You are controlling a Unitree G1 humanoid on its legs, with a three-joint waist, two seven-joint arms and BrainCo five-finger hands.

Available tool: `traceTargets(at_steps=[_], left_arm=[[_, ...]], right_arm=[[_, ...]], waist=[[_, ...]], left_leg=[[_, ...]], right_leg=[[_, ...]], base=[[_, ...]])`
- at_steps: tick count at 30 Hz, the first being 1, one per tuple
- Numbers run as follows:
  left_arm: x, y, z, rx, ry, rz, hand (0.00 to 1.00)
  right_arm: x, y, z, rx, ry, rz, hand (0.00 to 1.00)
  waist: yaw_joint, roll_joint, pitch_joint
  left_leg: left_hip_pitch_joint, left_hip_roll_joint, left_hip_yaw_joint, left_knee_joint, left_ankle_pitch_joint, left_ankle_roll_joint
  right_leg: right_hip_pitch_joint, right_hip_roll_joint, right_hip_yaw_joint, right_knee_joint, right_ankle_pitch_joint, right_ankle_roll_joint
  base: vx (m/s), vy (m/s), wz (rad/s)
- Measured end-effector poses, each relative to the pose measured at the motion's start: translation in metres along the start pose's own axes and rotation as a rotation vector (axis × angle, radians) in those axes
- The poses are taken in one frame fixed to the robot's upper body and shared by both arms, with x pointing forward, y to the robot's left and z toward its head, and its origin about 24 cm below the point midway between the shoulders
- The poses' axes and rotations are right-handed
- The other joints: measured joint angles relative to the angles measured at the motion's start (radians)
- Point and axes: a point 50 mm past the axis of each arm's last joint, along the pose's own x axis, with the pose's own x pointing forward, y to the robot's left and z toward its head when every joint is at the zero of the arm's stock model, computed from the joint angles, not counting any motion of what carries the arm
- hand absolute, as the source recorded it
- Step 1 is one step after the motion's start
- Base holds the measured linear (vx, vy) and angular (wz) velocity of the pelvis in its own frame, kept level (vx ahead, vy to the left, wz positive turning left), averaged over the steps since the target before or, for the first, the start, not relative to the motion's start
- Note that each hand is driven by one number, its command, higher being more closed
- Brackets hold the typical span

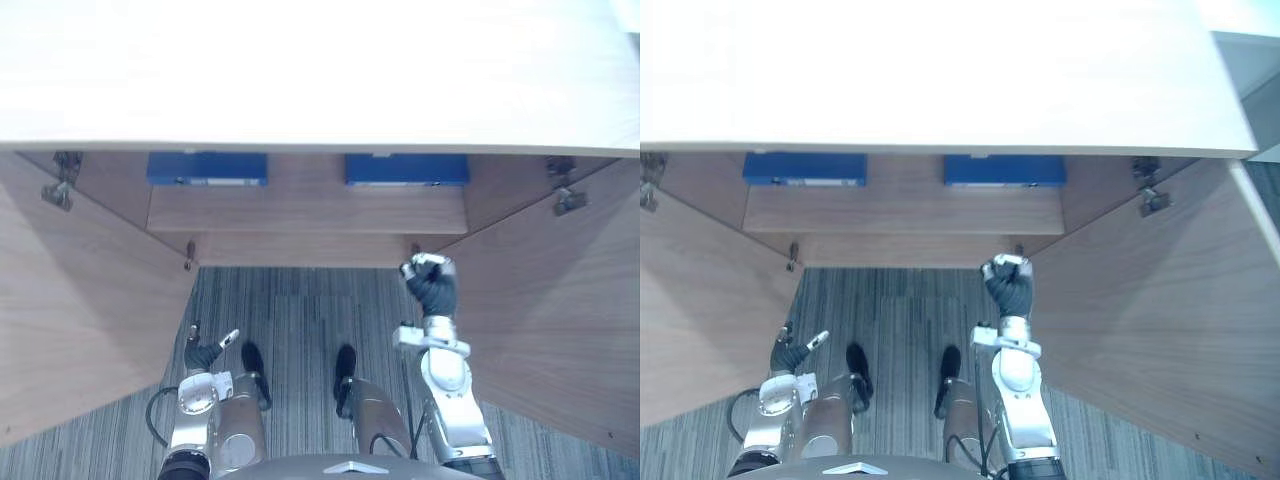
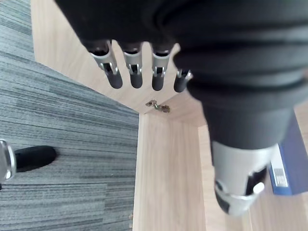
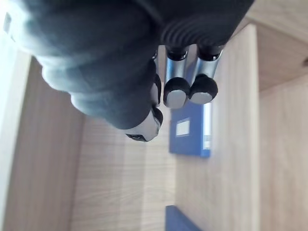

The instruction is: Walk over to the cabinet, pick up the folder, carry it to the office cabinet, place the folder inside the office cabinet, then close the office cabinet door

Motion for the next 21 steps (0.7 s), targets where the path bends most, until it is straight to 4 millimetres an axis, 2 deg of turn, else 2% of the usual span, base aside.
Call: traceTargets(at_steps=[3,5,11,12,17,21], left_arm=[[-0.001,0.001,-0.022,0.061,0.089,-0.007,0.00],[0.001,0.008,-0.034,0.096,0.151,0.001,0.00],[0.003,0.030,-0.049,0.186,0.222,0.018,0.00],[0.000,0.032,-0.054,0.183,0.244,0.022,0.00],[-0.012,0.038,-0.078,0.206,0.343,0.009,0.00],[-0.015,0.038,-0.084,0.209,0.380,-0.006,0.00]], right_arm=[[-0.010,0.000,-0.053,-0.095,0.226,0.025,1.00],[-0.019,-0.001,-0.080,-0.172,0.352,0.049,1.00],[-0.049,-0.012,-0.127,-0.282,0.604,0.077,1.00],[-0.055,-0.014,-0.135,-0.299,0.649,0.086,0.00],[-0.078,-0.025,-0.156,-0.336,0.806,0.088,0.00],[-0.098,-0.040,-0.168,-0.344,0.924,0.037,0.00]], waist=[[-0.014,0.002,-0.036],[-0.016,0.002,-0.048],[-0.027,0.001,-0.091],[-0.027,-0.004,-0.097],[-0.030,-0.021,-0.134],[-0.038,-0.026,-0.151]], left_leg=[[0.073,-0.015,0.001,-0.078,0.022,-0.012],[0.114,-0.027,0.001,-0.117,0.034,-0.015],[0.188,-0.053,-0.001,-0.162,0.047,-0.015],[0.213,-0.061,-0.001,-0.182,0.053,-0.016],[0.284,-0.111,-0.058,-0.283,0.068,-0.035],[0.324,-0.122,-0.060,-0.332,0.073,-0.037]], right_leg=[[0.090,0.018,0.010,-0.123,0.054,0.008],[0.137,0.021,0.023,-0.191,0.088,0.011],[0.206,0.015,0.061,-0.262,0.133,0.017],[0.217,0.013,0.071,-0.272,0.136,0.018],[0.232,0.001,0.104,-0.292,0.137,0.020],[0.255,-0.002,0.105,-0.306,0.137,0.020]], base=[[0.12,-0.003,-0.12],[0.05,0.005,-0.18],[-0.04,0.019,-0.14],[-0.10,0.025,-0.11],[-0.09,0.033,-0.24],[-0.03,0.017,-0.04]])
